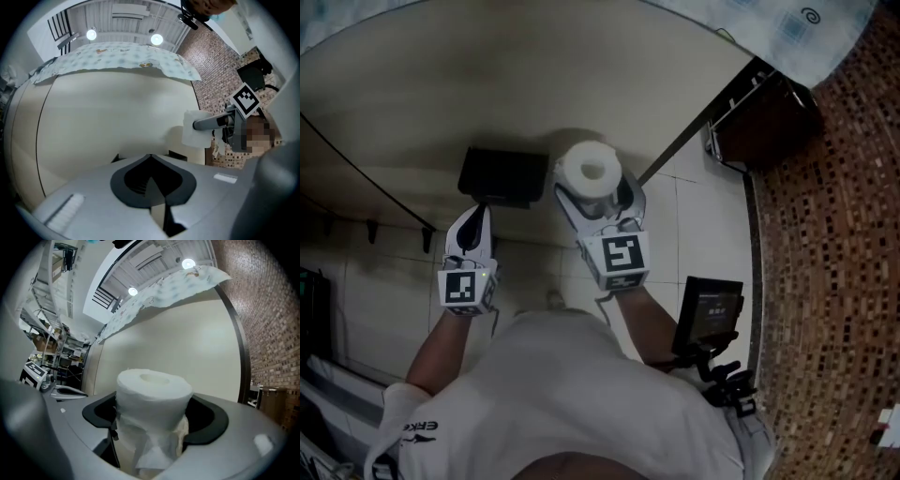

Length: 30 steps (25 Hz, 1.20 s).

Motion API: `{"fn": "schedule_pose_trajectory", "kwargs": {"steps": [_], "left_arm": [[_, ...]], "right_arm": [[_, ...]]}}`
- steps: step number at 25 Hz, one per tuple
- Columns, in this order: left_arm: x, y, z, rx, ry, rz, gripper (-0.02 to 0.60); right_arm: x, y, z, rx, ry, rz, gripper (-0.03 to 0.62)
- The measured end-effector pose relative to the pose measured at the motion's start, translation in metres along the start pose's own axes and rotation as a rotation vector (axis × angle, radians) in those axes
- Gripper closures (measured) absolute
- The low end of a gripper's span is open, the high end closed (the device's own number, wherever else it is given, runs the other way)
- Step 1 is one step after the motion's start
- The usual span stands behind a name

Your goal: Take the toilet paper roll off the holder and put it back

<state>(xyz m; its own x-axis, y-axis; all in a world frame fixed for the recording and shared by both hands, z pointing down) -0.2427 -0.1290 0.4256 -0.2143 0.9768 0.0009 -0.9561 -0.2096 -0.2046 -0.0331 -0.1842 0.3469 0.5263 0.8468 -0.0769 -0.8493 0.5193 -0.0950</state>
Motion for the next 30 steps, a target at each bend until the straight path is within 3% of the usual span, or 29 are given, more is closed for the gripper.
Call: {"fn": "schedule_pose_trajectory", "kwargs": {"steps": [6, 21, 25, 30], "left_arm": [[-0.002, -0.004, 0.004, 0.007, 0.017, 0.004, 0.58], [-0.001, 0.013, 0.051, -0.022, 0.13, -0.024, 0.58], [0.001, 0.013, 0.056, -0.047, 0.153, -0.027, 0.58], [0.001, 0.02, 0.069, -0.04, 0.191, -0.028, 0.58]], "right_arm": [[0.007, -0.013, 0.016, -0.076, 0.028, 0.028, 0.141], [-0.016, -0.032, 0.101, -0.488, 0.106, -0.003, 0.141], [-0.015, -0.039, 0.12, -0.649, 0.1, -0.002, 0.143], [-0.017, -0.056, 0.15, -0.97, 0.066, 0.033, 0.143]]}}
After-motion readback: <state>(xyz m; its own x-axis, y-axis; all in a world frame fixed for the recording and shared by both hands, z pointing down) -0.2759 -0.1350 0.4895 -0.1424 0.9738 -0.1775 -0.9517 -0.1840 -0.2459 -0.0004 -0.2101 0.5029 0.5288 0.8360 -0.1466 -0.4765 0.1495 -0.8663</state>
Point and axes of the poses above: the fingertips, and each gripper's own axes: x backward along the fingers, y to its left, z out of its underside, the point moved 5 cm from there along x, backward along the fingers, and after that the axes turned 14 degrees about -x, right-handed, at the moved point
